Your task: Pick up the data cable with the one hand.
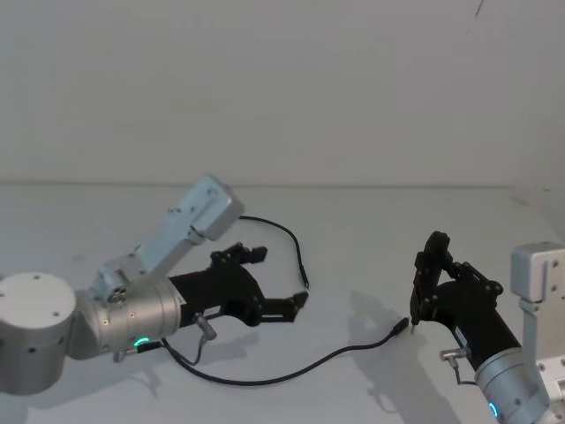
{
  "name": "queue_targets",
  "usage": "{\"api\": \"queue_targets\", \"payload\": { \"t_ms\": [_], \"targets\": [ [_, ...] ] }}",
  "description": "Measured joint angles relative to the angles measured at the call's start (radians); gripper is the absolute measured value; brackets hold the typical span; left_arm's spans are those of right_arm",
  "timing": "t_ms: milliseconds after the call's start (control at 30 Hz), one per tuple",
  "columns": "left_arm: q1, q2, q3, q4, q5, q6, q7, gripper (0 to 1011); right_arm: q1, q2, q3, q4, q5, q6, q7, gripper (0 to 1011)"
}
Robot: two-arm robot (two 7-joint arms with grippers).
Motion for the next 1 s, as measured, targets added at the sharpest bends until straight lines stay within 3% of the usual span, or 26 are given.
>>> {"api": "queue_targets", "payload": {
  "t_ms": [400,1000],
  "targets": [
    [-0.084,-0.039,0.090,0.081,-0.006,0.124,-0.060,1001,0.000,0.000,0.000,0.000,0.000,0.000,0.000,279],
    [-0.126,-0.102,0.143,0.151,-0.019,0.211,-0.051,1001,0.000,0.000,0.000,0.000,0.000,0.000,0.000,279]
  ]
}}
